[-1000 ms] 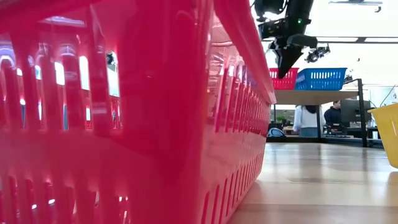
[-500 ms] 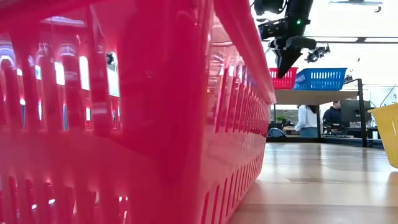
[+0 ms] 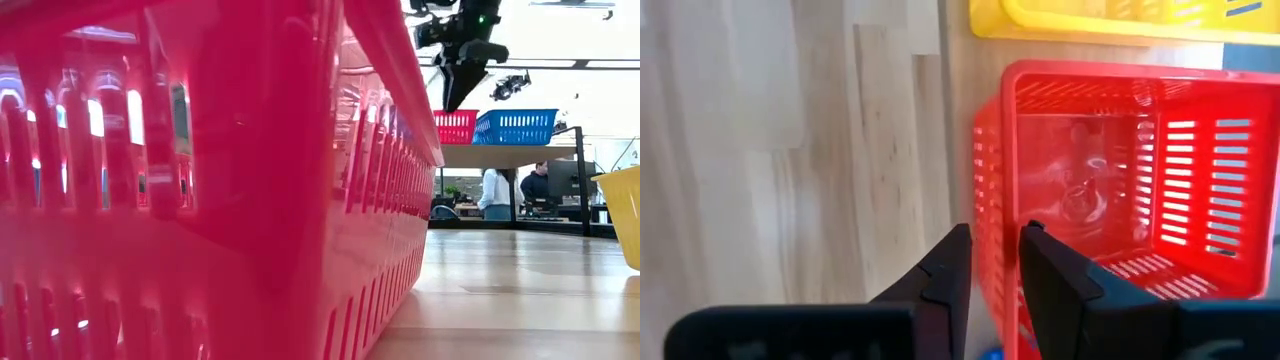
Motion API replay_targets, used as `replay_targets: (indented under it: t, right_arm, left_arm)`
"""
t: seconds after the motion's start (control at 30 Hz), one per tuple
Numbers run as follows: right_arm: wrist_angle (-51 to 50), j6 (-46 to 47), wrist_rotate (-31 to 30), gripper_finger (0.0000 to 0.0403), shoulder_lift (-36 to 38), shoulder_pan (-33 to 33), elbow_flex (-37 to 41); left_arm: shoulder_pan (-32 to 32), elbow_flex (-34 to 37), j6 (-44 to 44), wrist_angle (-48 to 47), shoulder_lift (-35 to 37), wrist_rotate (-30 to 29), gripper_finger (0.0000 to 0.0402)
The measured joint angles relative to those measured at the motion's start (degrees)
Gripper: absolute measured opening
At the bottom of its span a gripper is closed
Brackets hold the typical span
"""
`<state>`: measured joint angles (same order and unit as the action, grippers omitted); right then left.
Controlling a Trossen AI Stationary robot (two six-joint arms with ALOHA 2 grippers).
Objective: Stack baskets on shelf by color
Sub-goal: Stack the top blue basket on the blue basket on the shelf
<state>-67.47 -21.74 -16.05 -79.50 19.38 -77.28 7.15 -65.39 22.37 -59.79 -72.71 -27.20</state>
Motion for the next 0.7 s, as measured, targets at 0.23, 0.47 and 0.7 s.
replay_targets:
  t: [0.23, 0.47, 0.7]
  right_arm:
    - [-3.26, 4.68, -0.28, 0.0075, 0.01, -2.99, -3.19]
    - [-4.63, 11.62, -0.26, 0.0075, 0.02, -7.19, -8.91]
    - [-4.58, 17.60, -0.22, 0.0075, 0.04, -11.30, -14.75]
  left_arm:
    - [0.00, 0.00, 0.00, -0.05, 0.00, 0.02, 0.0131]
    - [-0.02, 0.00, -2.29, -0.11, 0.00, 2.80, 0.0131]
    - [1.97, 0.00, -9.73, -0.08, 0.00, 7.13, 0.0131]
